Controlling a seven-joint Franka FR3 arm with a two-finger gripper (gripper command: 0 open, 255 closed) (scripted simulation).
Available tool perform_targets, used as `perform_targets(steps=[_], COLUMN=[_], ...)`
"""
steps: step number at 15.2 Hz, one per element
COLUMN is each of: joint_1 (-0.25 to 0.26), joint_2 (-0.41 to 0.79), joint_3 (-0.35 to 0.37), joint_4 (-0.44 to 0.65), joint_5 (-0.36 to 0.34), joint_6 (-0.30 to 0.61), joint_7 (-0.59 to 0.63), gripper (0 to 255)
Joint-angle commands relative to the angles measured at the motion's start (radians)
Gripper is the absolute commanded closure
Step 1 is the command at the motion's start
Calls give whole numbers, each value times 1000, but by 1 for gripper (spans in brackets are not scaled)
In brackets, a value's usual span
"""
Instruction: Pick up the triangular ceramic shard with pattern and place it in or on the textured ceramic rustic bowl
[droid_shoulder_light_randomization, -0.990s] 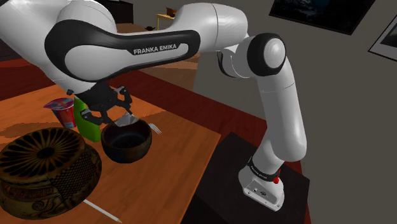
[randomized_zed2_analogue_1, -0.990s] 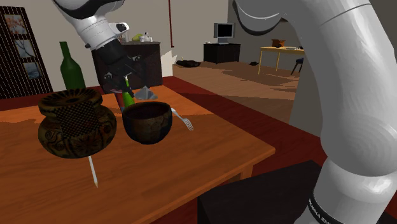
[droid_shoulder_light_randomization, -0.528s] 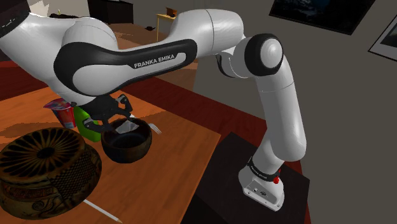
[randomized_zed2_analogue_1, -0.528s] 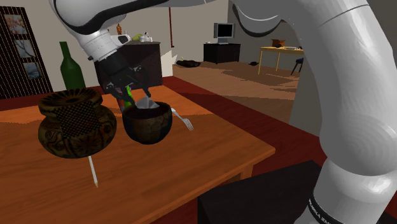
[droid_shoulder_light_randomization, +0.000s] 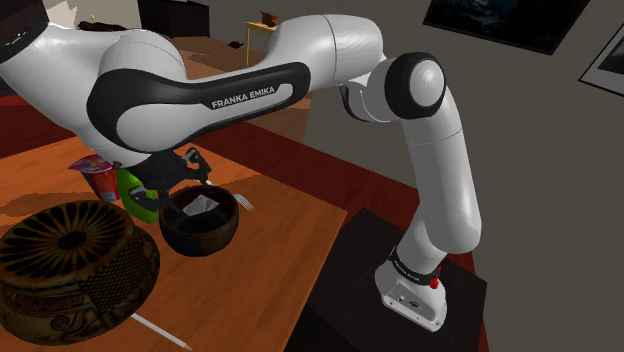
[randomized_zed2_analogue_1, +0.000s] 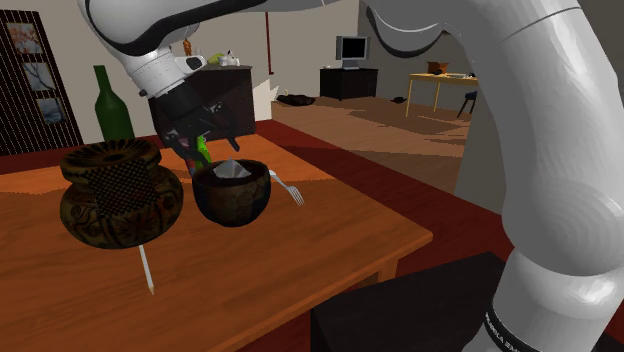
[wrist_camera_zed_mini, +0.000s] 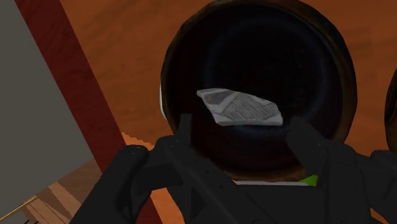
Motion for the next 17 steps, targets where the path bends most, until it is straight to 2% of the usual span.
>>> perform_targets(steps=[1, 5, 9, 17], joint_1=[0, 0, 123, 123], joint_2=[0, 0, 65, 65], joint_3=[0, 0, -24, -25], joint_4=[0, 0, 240, 240], joint_5=[0, 0, -31, -31], joint_6=[0, 0, -152, -152], joint_7=[0, 0, -35, -35], gripper=[0, 0, 0, 0])
